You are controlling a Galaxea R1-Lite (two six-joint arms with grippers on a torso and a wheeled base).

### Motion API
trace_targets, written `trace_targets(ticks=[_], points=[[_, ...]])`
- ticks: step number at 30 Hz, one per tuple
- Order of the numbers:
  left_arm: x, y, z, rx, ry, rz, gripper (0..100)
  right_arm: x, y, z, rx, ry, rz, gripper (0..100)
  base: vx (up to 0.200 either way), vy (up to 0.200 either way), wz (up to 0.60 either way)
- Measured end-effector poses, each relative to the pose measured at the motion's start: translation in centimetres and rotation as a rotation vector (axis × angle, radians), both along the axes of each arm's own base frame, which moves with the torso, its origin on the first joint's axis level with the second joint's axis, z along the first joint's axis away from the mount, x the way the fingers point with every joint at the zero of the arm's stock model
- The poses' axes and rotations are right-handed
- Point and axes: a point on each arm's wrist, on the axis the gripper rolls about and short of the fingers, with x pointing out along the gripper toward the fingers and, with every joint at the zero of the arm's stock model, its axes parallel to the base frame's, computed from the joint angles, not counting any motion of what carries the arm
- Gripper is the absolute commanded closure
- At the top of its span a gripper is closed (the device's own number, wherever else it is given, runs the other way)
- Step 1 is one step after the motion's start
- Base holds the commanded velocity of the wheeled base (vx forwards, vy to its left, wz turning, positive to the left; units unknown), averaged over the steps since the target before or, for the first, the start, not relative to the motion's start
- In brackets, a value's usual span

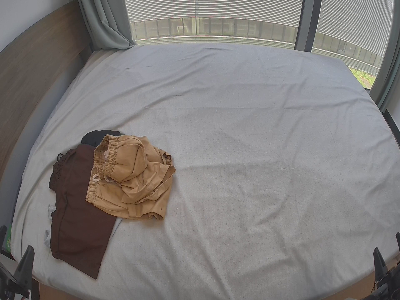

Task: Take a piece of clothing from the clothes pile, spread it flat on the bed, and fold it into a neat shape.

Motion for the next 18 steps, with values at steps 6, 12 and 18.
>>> trace_targets(ticks=[6,12,18], points=[[1.1,-0.1,2.3,-0.093,0.046,-0.068,0,0.0,0.0,0.0,-0.001,0.000,0.000,0,0.000,0.000,0.00],[2.5,-0.2,4.0,-0.146,0.091,-0.104,0,0.0,0.0,0.0,-0.002,0.000,0.001,0,0.000,0.000,0.00],[3.5,-0.3,4.4,-0.149,0.131,-0.124,0,0.0,0.0,0.0,-0.003,0.000,0.001,0,0.000,0.000,0.00]])
